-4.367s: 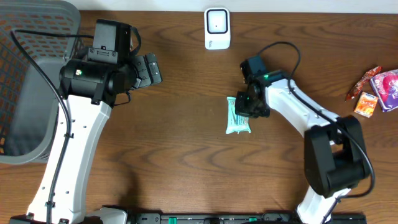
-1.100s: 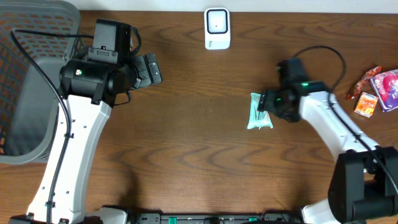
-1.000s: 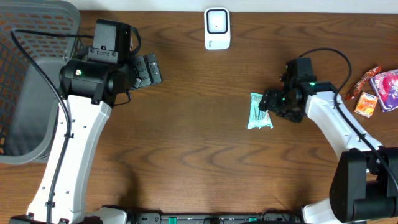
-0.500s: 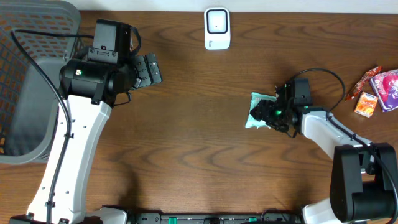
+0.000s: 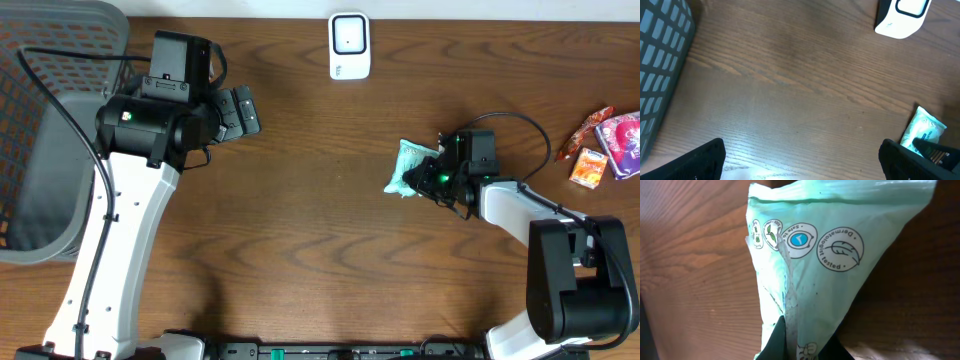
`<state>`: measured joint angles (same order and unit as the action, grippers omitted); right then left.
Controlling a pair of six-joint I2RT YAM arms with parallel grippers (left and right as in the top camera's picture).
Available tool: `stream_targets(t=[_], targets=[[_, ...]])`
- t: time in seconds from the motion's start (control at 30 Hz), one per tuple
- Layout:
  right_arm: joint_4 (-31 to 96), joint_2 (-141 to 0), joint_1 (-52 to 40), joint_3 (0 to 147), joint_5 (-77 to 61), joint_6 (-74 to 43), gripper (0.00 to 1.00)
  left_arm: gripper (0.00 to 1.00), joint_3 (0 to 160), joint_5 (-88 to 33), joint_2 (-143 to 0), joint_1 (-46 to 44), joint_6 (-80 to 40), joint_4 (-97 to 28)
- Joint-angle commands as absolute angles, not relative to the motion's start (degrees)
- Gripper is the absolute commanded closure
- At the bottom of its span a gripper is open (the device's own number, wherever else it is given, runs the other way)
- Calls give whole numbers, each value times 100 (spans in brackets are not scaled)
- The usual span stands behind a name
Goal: Scan the item barcode
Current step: 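Raise the wipes pack up in front of the scanner, then carry the wipes pack to the far right edge and release it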
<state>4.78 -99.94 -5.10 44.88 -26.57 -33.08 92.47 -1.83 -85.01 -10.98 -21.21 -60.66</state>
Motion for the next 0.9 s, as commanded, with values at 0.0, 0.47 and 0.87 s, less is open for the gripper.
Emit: stream_targets(t=[0.0, 0.47, 0.87], targets=[[467, -9915, -558, 5057, -2958, -3385, 99, 2, 9249, -196, -8523, -1079, -2154, -6084], [-395, -10753, -1444, 7741, -2344, -4576, 99, 2, 9249, -196, -8523, -1079, -2154, -6084], [32, -13281, -1601, 11146, -2145, -4781, 99, 2, 9249, -196, -8523, -1079, -2154, -6084]])
